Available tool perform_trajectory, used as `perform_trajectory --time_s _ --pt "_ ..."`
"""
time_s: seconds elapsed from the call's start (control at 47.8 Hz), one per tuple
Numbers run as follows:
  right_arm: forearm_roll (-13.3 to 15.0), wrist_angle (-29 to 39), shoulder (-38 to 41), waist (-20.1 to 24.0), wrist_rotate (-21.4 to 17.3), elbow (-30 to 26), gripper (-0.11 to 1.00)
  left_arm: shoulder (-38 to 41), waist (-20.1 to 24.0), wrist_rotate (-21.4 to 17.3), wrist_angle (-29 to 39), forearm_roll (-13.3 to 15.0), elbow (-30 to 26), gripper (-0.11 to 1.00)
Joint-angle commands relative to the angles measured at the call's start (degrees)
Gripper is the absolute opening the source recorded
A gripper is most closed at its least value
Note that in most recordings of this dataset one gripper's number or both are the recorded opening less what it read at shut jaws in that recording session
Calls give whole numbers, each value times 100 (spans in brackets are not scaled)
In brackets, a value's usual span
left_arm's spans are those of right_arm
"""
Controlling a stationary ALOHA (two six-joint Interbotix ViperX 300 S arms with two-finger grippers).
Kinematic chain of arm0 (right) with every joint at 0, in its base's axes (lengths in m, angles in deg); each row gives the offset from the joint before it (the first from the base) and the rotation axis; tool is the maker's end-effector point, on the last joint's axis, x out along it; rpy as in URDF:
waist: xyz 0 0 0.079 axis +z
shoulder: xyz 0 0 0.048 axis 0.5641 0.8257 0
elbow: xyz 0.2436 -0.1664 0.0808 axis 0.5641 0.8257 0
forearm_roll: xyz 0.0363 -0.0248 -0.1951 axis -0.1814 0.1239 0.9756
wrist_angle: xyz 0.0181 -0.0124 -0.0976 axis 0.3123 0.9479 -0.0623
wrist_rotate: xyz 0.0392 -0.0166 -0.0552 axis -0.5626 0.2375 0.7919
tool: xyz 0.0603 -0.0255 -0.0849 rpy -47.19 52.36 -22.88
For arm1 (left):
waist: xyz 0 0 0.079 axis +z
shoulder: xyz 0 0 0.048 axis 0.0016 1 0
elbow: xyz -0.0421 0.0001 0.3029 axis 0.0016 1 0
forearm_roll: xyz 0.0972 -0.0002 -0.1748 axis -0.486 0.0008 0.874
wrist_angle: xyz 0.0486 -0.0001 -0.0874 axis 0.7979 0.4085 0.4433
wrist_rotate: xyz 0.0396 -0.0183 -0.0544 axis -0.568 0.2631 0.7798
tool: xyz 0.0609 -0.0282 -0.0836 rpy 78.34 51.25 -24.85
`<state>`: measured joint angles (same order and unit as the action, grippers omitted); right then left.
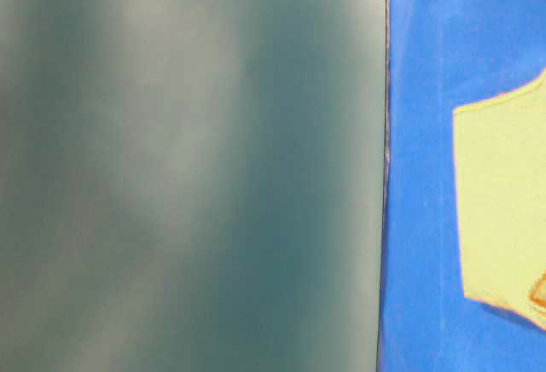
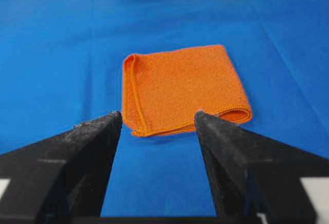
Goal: Fold a vertical towel.
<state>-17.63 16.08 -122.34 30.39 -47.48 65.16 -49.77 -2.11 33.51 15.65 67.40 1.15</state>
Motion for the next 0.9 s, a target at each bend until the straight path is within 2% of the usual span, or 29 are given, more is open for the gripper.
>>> perform_trajectory --time_s 0.0,0.88 --pt "9 0 26 9 -9 -88 62 44 26 9 -26 9 -62 47" --pt "18 176 18 0 -9 -97 62 35 26 9 -26 9 -62 47"
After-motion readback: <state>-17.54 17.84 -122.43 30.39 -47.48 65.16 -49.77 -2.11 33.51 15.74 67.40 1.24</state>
